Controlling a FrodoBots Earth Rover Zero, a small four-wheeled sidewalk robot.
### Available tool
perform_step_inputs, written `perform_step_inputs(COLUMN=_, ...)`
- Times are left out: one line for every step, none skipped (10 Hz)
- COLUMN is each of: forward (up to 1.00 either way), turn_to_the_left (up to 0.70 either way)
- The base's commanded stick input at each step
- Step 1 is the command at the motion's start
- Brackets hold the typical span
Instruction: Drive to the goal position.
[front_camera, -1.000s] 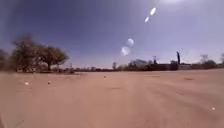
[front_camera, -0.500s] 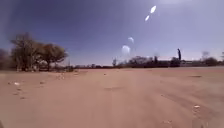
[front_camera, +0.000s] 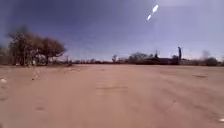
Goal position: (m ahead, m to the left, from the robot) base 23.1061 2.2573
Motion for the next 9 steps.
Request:
perform_step_inputs(forward=1.0, turn_to_the_left=0.0)
perform_step_inputs(forward=1.0, turn_to_the_left=0.0)
perform_step_inputs(forward=1.0, turn_to_the_left=0.0)
perform_step_inputs(forward=1.0, turn_to_the_left=0.0)
perform_step_inputs(forward=1.0, turn_to_the_left=0.0)
perform_step_inputs(forward=1.0, turn_to_the_left=0.0)
perform_step_inputs(forward=1.0, turn_to_the_left=0.0)
perform_step_inputs(forward=1.0, turn_to_the_left=0.0)
perform_step_inputs(forward=1.0, turn_to_the_left=0.0)
